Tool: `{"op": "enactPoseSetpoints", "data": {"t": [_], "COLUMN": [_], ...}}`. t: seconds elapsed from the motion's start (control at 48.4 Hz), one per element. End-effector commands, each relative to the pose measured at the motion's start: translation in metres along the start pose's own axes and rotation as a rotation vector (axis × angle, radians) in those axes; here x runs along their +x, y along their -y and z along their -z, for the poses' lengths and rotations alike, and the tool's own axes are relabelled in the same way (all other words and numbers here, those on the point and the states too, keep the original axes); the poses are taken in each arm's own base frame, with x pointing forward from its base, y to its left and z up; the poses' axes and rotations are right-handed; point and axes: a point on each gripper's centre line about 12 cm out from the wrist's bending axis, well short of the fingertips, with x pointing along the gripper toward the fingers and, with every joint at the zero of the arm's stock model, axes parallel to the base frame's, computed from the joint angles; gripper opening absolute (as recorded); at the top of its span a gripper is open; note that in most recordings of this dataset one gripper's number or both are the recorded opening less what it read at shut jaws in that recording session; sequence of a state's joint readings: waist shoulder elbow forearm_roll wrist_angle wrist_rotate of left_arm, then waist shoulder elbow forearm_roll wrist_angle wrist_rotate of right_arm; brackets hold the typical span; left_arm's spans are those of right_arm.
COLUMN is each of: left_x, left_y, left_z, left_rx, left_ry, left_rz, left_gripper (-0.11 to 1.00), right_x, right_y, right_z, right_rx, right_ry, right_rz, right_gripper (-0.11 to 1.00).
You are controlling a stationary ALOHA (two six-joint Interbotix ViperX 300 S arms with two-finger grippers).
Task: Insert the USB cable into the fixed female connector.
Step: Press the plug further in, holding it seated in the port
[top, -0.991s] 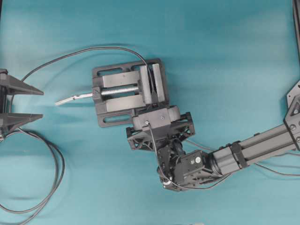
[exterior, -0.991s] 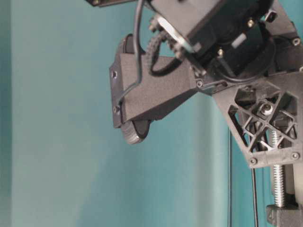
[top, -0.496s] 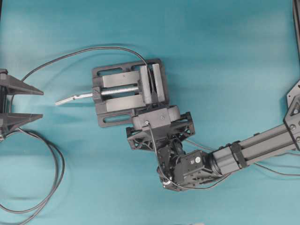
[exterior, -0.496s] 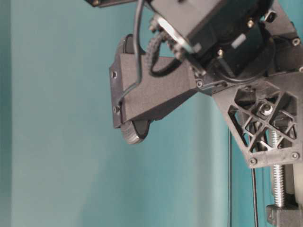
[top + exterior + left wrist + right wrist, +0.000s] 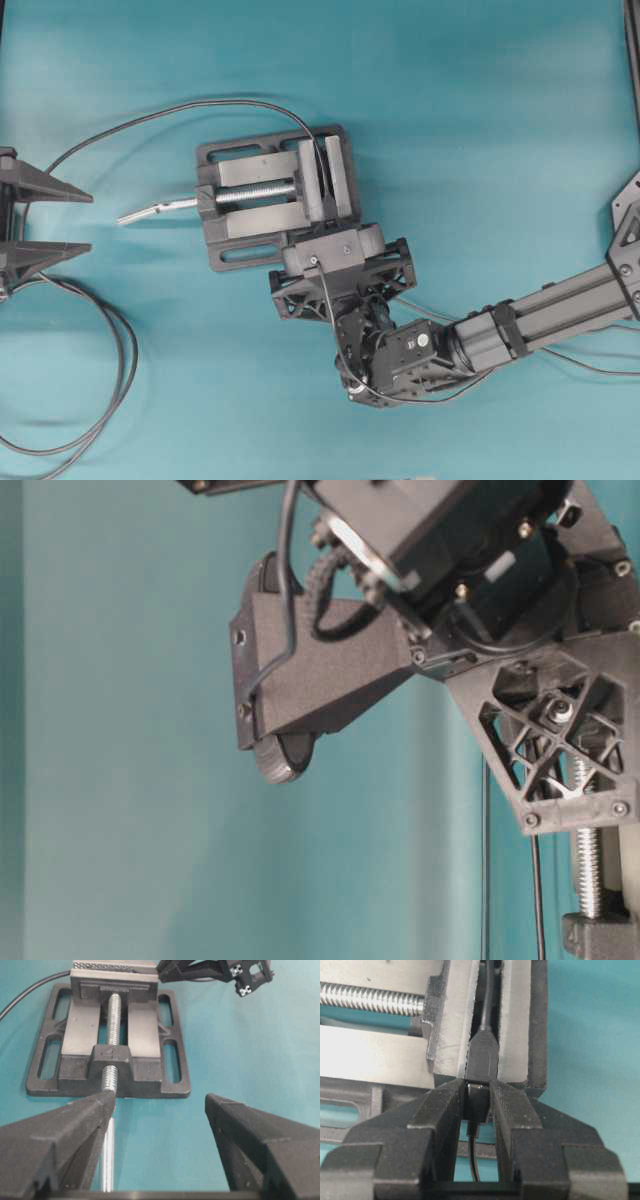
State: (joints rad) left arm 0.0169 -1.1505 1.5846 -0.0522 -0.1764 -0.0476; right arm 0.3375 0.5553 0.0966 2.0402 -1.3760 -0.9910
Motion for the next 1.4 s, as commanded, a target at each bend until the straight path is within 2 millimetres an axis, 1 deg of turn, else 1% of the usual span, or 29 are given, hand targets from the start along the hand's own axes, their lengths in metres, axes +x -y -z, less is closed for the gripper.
{"op": "enactPoseSetpoints", "data": {"t": [0.0, 0.558, 1.384], "left_x": [0.001, 0.001, 0.001], "left_y": [0.001, 0.001, 0.001], "left_z": [-0.003, -0.003, -0.003], "left_rx": [-0.004, -0.004, -0.004], "left_ry": [0.001, 0.003, 0.003], "left_rz": [0.003, 0.004, 0.004], "left_gripper": [0.88, 0.88, 0.88], "right_x": [0.042, 0.042, 0.027], "right_y": [0.007, 0.007, 0.004], "right_z": [-0.037, -0.034, -0.024], "right_rx": [0.073, 0.06, 0.039], "right_ry": [0.001, -0.004, -0.004], "right_rz": [0.074, 0.065, 0.031], "right_gripper": [0.21, 0.21, 0.21]}}
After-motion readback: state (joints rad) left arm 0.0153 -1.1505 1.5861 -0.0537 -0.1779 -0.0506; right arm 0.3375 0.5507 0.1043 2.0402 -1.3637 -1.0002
